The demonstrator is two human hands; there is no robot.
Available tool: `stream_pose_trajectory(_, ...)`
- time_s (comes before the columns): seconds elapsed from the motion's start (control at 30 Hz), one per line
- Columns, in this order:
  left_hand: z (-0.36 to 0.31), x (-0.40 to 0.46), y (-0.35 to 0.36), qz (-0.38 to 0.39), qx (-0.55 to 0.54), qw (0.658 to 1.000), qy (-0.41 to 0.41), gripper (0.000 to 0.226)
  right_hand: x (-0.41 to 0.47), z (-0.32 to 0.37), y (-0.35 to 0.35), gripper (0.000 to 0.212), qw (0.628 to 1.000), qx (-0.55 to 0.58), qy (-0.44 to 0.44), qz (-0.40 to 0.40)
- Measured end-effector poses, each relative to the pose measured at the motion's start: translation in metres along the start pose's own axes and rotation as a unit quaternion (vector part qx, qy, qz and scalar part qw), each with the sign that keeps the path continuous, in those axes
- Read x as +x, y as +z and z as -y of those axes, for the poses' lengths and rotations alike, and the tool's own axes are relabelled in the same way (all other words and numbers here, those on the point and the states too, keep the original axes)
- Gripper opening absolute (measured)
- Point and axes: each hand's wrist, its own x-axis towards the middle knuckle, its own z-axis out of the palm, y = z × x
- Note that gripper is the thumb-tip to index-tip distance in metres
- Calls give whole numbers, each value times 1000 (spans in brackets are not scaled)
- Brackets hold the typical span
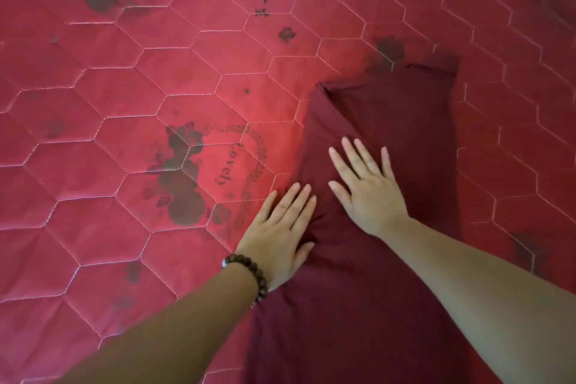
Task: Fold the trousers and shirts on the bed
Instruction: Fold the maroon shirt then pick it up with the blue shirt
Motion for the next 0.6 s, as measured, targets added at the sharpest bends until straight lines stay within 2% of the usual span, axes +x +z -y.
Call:
stream_pose_trajectory(0.13, -5, -4, 1, -13, 30, 999, -16, 68, -8, -5, -5, 62, 992, 8, 123, -32)
stream_pose_trajectory(0.27, -22, -17, 3, -10, 39, 999, -7, 70, -54, 33, -6, 62, 993, 45, 91, -62)
stream_pose_trajectory(0.4, -48, -50, 15, 4, 43, 999, 16, 68, -141, 81, 17, 61, 997, 65, 51, -4)
stream_pose_trajectory(0.47, -57, -66, 22, 10, 37, 999, 5, 68, -175, 91, 29, 61, 996, 67, 59, 21)
stream_pose_trajectory(0.6, -60, -89, 36, 4, 19, 999, -35, 72, -217, 80, 38, 62, 989, 72, 129, 31)
